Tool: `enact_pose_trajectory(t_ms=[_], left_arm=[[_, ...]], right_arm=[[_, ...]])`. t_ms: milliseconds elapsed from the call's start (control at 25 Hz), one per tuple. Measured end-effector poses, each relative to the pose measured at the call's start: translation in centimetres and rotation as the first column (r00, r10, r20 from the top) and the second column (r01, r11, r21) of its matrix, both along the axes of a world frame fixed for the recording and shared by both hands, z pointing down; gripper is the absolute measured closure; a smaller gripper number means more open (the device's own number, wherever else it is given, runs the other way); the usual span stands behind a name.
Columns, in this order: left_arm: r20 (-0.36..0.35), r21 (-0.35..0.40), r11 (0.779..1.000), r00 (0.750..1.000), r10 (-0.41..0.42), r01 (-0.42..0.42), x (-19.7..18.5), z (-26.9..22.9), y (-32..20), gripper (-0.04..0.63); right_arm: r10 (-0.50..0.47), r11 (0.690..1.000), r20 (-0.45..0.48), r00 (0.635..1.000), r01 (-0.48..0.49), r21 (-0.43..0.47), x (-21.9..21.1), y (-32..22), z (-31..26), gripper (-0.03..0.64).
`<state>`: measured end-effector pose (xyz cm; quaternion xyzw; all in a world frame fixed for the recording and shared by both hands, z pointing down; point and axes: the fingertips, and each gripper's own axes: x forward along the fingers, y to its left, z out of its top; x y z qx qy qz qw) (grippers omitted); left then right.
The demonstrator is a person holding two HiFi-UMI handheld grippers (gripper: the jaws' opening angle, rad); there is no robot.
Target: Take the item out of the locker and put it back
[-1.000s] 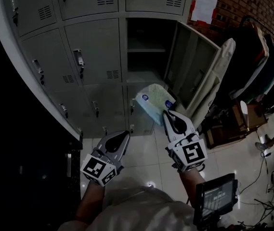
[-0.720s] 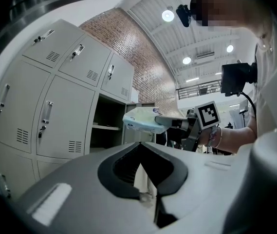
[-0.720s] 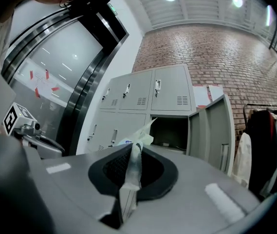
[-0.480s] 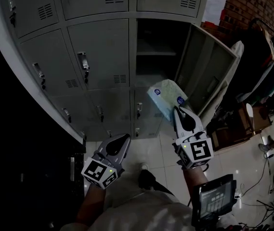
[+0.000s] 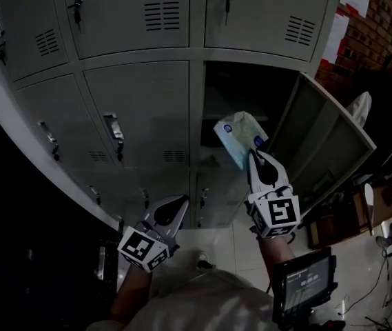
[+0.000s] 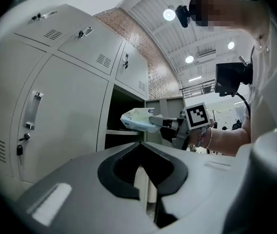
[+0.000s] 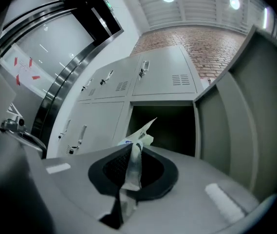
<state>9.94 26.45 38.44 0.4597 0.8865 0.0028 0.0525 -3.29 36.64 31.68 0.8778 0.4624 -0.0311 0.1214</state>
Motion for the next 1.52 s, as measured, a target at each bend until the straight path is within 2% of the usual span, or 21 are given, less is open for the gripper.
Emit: enact_pose_trajectory(t_ms=[280, 480, 600, 640, 760, 800, 920, 1040, 1160, 1280, 1400, 1520], left_arm=[[0.005, -0.041, 0.999, 1.0, 0.006, -0.006, 0.2, -2.0, 9.1, 0.594], [0.009, -0.002, 1.0, 1.0, 0.022, -0.022, 1.2, -1.0, 12.1, 0.595], [0.009, 0.014, 1.0, 1.0, 0.019, -0.019, 2.2, -0.7, 13.2, 0.595], [0.007, 0.014, 1.0, 1.0, 0.018, -0.018, 2.5, -0.9, 13.6, 0.595], [0.004, -0.004, 1.0, 1.0, 0.001, -0.001, 3.4, -1.5, 14.6, 0.595], [0.005, -0.007, 1.0, 1.0, -0.003, 0.003, 3.6, -1.7, 14.8, 0.595], [0.001, 0.006, 1.0, 1.0, -0.001, 0.001, 3.6, -1.5, 15.0, 0.595], [-0.002, 0.023, 1.0, 1.0, 0.004, -0.004, 3.2, -1.0, 14.7, 0.595], [-0.004, 0.025, 1.0, 1.0, 0.008, -0.008, 2.9, -0.6, 14.2, 0.594], [-0.011, 0.017, 1.0, 1.0, 0.015, -0.014, 2.7, -0.7, 13.3, 0.594], [-0.014, 0.021, 0.999, 1.0, 0.028, -0.028, 2.8, -0.5, 10.7, 0.594], [-0.02, 0.029, 0.999, 1.0, 0.021, -0.02, 3.6, 0.0, 7.2, 0.594]], right_arm=[[0.024, 1.0, 0.017, 1.0, -0.024, -0.018, 1.1, 10.9, -1.2, 0.615], [0.067, 0.998, 0.061, 0.996, -0.065, -0.026, 2.7, 14.7, -0.8, 0.615], [0.074, 0.997, 0.047, 0.996, -0.074, -0.004, 3.2, 16.3, 0.0, 0.615], [0.069, 0.998, 0.032, 0.997, -0.069, -0.004, 3.4, 16.7, -0.1, 0.593], [0.045, 0.999, -0.016, 0.999, -0.045, -0.016, 4.0, 17.3, -1.0, 0.341], [0.038, 0.999, -0.032, 0.999, -0.039, -0.018, 4.0, 17.4, -1.3, 0.284], [0.012, 1.0, -0.081, 0.997, -0.012, -0.01, 3.9, 17.3, -1.3, 0.239], [-0.012, 0.999, -0.094, 0.995, 0.009, -0.039, 4.0, 15.7, -1.7, 0.246], [0.021, 0.987, -0.079, 0.997, -0.033, -0.16, 3.6, 12.6, -3.3, 0.329], [0.05, 0.966, -0.053, 0.997, -0.062, -0.253, 3.2, 9.6, -4.0, 0.612], [0.064, 0.957, -0.01, 0.998, -0.064, -0.281, 3.7, 6.9, -3.3, 0.617], [0.068, 0.97, 0.002, 0.998, -0.066, -0.235, 4.1, 4.0, -2.0, 0.617]])
